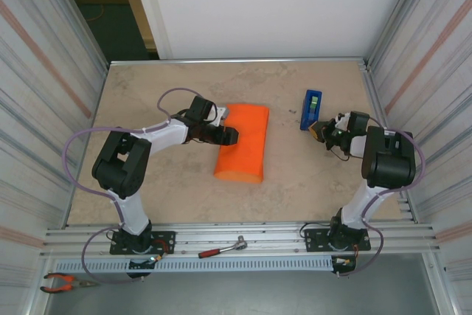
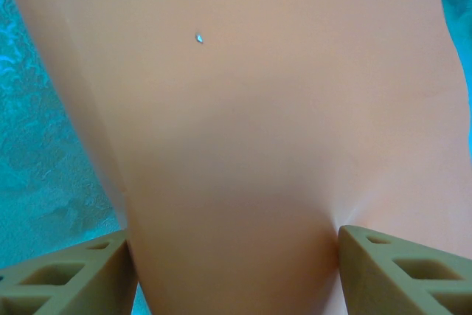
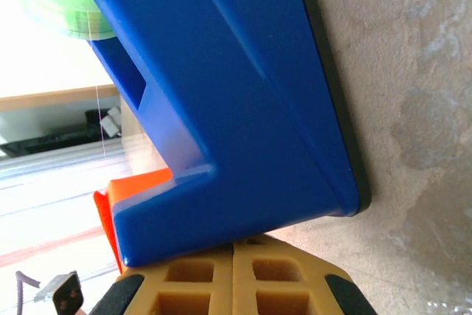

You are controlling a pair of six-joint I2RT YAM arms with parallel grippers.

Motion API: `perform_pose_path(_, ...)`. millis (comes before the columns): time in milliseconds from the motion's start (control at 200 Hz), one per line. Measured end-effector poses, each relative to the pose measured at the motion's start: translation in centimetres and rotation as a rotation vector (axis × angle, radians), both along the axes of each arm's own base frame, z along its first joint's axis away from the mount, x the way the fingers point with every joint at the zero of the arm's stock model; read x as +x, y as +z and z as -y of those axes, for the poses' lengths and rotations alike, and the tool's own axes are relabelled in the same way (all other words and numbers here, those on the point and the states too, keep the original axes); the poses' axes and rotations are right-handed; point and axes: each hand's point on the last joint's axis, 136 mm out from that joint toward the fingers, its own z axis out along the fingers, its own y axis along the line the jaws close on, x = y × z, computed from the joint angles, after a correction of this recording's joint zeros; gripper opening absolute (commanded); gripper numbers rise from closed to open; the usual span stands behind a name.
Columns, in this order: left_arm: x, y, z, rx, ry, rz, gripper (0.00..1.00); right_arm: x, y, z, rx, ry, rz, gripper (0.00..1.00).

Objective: Wrap the gift box in paper

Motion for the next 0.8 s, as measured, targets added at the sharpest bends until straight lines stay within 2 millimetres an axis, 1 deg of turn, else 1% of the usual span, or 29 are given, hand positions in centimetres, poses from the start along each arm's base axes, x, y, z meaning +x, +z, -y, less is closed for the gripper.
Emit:
perform_pose_path(225,0.0,0.0,0.0,0.001,0.0,0.001,0.69,0.2,-0.4,-1.0,0.023,0.018,-0.004,0.0)
perform_pose_path(271,0.0,0.0,0.0,0.001,0.0,0.001,0.68,0.2,-0.9,-1.5,0.018,0.021,-0.017,0.0)
perform_pose_path(356,0.0,0.0,0.0,0.001,0.001,0.0,0.68,0.0,-2.5,-2.6,0.002,0.034,-0.052,0.0)
perform_pose_path(496,0.0,0.0,0.3,-0.002,-0.007,0.009,0.69,0.2,-2.5,-2.5,-0.005,0.028,-0.051,0.0)
perform_pose_path(671,0.0,0.0,0.5,0.0,-0.012,0.016,0.69,-0.1,-2.0,-2.6,-0.009,0.028,-0.062,0.0)
perform_pose_path(727,0.0,0.0,0.5,0.0,-0.012,0.016,0.69,-0.3,-1.4,-2.8,-0.013,0.032,-0.064,0.0)
perform_pose_path(802,0.0,0.0,0.5,0.0,-0.012,0.016,0.68,-0.6,0.2,-3.3,-0.033,0.056,-0.047,0.0)
